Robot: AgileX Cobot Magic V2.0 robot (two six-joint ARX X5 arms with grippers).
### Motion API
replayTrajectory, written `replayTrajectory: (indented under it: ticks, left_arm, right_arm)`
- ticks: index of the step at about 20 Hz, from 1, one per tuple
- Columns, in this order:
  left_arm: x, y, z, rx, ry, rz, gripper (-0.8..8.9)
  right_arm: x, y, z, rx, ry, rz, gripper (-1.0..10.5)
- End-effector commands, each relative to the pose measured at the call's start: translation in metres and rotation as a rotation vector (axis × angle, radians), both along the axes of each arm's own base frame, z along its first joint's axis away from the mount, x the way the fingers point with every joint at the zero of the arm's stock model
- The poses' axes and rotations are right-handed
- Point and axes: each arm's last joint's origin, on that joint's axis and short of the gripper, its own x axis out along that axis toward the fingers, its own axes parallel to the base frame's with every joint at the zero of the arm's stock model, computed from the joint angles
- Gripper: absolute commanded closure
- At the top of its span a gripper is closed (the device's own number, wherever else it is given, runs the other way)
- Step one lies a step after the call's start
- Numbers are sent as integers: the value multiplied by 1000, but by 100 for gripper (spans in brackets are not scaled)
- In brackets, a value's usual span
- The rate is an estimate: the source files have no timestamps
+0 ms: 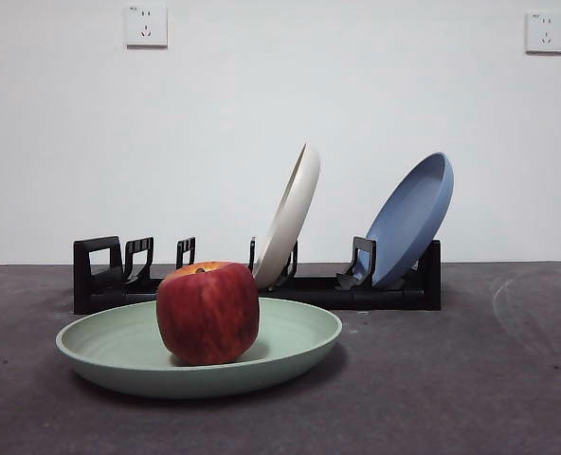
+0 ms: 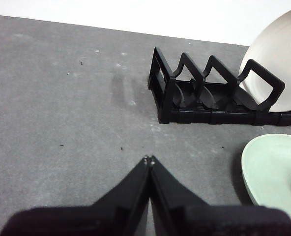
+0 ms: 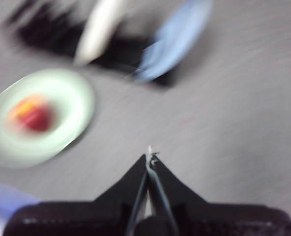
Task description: Take the green plate from the plate rack,put the plate on the table,take the apple from the table,put the apple in the plate
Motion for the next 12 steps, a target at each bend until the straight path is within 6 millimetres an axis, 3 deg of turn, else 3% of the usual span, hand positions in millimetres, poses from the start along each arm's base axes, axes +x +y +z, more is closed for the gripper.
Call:
replayTrajectory:
  ticks: [1,3,7,9,12]
  left_arm:
    - [0,0,-2,12,0,1,817]
    - [0,0,-2,12,0,1,817]
    - [0,0,-2,12,0,1,817]
    - [0,0,-2,12,0,0,817]
    - [0,0,-2,12,0,0,817]
  right_arm:
    - [19,2,-12,-50,-52,-60,945]
    - [42,-1,-36,-51,-86,-100,945]
    - [78,-19,-106,125,-314,96,945]
    - [81,-32,-145,167,-417,92,946]
    - [67,-46,-202,122,-424,-46,946]
